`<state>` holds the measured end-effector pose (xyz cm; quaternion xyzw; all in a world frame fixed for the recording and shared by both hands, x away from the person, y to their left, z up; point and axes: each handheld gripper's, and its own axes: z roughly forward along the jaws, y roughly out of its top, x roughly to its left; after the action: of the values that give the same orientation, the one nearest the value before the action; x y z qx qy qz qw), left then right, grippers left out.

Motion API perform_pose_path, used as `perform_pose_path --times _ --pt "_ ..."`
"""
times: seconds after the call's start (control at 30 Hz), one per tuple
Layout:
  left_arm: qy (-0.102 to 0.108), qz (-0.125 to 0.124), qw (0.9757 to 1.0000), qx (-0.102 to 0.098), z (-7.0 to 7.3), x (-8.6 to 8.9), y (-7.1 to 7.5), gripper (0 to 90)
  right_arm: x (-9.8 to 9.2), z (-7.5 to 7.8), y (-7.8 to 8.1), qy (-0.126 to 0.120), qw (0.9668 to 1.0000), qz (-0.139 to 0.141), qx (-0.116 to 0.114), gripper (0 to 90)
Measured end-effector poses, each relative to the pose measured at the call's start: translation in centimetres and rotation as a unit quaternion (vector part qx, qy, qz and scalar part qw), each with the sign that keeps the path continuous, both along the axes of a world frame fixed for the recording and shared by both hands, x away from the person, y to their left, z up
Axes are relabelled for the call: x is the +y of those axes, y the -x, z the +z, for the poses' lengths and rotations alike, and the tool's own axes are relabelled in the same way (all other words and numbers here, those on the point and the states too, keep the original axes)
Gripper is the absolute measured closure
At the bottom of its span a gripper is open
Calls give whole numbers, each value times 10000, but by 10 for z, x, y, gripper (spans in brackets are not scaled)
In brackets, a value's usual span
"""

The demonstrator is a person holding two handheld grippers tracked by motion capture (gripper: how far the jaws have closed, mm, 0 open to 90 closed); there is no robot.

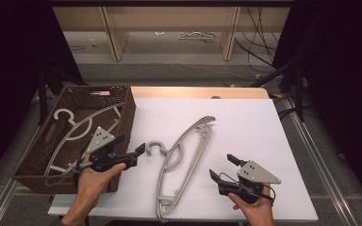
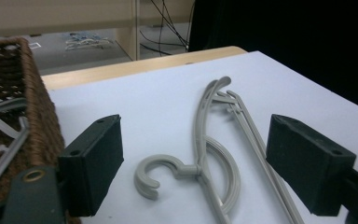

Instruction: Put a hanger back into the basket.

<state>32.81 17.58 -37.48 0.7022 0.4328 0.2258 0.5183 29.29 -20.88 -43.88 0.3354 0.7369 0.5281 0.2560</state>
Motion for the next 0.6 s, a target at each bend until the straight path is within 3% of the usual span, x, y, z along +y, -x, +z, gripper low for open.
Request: perform_pose_path --times 0.1,0.3,0.37,0.47,0.6 --pt "-40 -108 9998 165 -10 -10 1 190 0 0 0 -3 10000 20 -6 228" --pt "-17 -109 9997 210 -20 -20 2 200 -2 1 1 -9 10000 -18 33 227" --pt "-49 -112 9998 147 -24 -22 3 202 -1 0 0 -104 9999 -2 -20 226" --pt "-126 -53 9999 20 -32 -25 6 200 -1 1 1 -47 10000 -47 -18 226" --pt "1 -33 10000 2 -44 -28 8 196 -1 1 1 -11 10000 -14 27 226"
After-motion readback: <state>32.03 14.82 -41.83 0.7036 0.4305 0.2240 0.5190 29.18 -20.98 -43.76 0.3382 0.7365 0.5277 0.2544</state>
